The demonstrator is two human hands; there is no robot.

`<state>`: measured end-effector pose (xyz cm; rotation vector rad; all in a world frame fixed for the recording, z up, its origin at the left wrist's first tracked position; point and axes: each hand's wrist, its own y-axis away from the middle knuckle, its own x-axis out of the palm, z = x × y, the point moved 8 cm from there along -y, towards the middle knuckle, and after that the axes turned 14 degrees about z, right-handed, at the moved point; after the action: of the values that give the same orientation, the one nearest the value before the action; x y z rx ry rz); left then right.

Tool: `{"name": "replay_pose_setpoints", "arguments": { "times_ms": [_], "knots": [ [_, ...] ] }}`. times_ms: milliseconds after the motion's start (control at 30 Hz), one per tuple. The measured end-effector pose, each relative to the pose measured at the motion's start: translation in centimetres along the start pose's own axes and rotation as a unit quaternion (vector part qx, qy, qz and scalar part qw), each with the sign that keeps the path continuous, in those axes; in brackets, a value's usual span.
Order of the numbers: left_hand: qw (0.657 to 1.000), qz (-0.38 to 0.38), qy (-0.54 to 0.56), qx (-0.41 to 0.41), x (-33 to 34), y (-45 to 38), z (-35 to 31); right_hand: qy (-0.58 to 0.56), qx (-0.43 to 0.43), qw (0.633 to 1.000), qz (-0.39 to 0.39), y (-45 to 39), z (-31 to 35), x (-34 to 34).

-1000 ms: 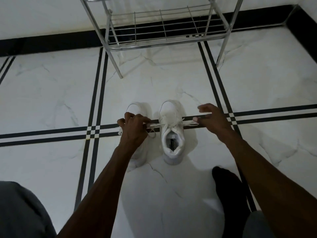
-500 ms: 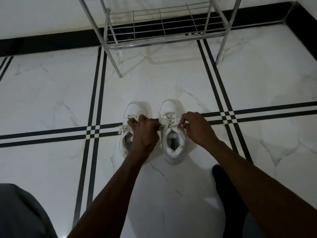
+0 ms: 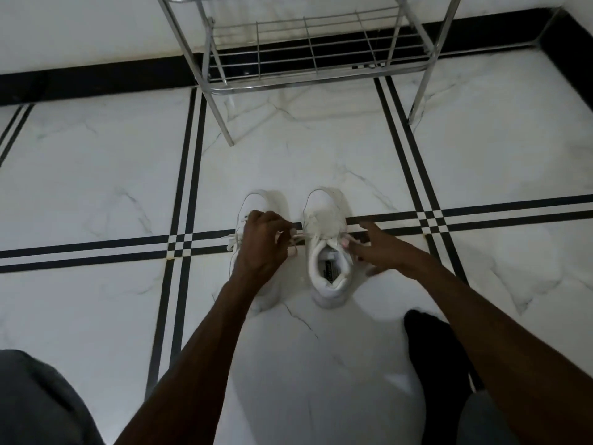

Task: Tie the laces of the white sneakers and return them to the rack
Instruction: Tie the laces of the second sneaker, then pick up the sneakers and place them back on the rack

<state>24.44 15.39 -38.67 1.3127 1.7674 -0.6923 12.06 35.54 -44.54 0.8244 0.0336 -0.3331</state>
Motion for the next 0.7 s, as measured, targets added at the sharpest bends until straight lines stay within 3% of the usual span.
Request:
{"name": "replay_pose_setpoints", "arguments": {
  "times_ms": [67,133,233,300,433,567,700],
  "knots": [
    [0.998,-0.066,0.009,-0.022,-2.4,0.9,0.7,-0.054,0.018,0.994,0.097,1.2,0.0,1.5],
    [0.994,-0.080,0.008,-0.072,-3.3,1.9,2.7,-0.004,-0.009,0.992,0.128,1.7,1.2,2.7],
    [0.982,-0.026,0.033,-0.186,-2.3,4.6,8.3,0.027,-0.041,0.997,0.068,0.7,2.5,3.6],
    [0.968,0.013,0.108,-0.228,-1.0,6.5,10.3,0.066,-0.052,0.996,0.021,0.1,2.8,3.7],
    [0.932,0.057,0.273,-0.231,0.0,7.4,9.9,0.122,-0.062,0.989,-0.049,-0.5,3.8,4.3],
    [0.884,0.116,0.386,-0.235,0.8,7.4,8.8,0.121,-0.071,0.987,-0.073,-0.9,4.5,5.0],
    [0.877,0.116,0.387,-0.260,1.5,7.8,9.2,0.124,-0.081,0.985,-0.088,-1.3,4.8,5.0]
  ]
}}
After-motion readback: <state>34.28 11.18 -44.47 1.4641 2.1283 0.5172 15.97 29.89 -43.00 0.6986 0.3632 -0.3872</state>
